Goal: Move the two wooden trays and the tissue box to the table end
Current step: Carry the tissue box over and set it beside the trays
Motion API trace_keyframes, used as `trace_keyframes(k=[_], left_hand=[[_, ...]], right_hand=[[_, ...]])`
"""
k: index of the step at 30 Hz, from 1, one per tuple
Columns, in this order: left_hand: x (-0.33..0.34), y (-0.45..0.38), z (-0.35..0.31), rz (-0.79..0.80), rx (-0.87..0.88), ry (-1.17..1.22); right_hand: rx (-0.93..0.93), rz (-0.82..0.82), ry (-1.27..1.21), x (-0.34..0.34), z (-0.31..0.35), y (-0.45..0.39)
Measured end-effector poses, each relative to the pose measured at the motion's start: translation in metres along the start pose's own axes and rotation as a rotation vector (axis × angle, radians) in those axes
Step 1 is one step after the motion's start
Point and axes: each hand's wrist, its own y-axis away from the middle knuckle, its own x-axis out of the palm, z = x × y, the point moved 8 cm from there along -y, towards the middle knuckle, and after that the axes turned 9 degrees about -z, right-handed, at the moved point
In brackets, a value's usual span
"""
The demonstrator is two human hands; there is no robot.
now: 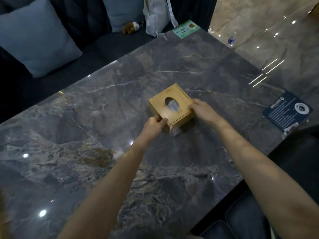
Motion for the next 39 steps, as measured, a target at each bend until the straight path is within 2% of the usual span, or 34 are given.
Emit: trace_keyframes(k=[4, 10, 18, 22, 29, 35, 39], left_hand=[[0.001, -0.005, 0.005, 0.004, -0.081, 0.119], [-0.001, 0.008, 0.007, -0.006, -0.037, 0.175], [-0.057, 0.04, -0.013, -0.205, 0.066, 0.225], [-0.105, 0.068, -0.021, -0.309, 0.124, 0.29], [-0.202, 0.13, 0.006, -0.476, 0.12, 0.258], [-0.295, 0.206, 0.073, -0.595, 0.098, 0.226], [-0.351, 0.255, 0.124, -0.692, 0.073, 0.199]], right_hand=[[0.025, 0.021, -0.065, 0.002, 0.0, 0.003], [-0.014, 0.005, -0.088, 0.008, 0.005, 0.019], [-0.166, -0.048, 0.012, 0.013, 0.06, 0.049], [-0.265, -0.031, -0.035, 0.03, 0.101, 0.079], [-0.385, 0.055, -0.037, 0.09, 0.158, 0.149], [-0.407, 0.269, -0.063, 0.186, 0.189, 0.232], [-0.432, 0.351, -0.019, 0.254, 0.193, 0.286]])
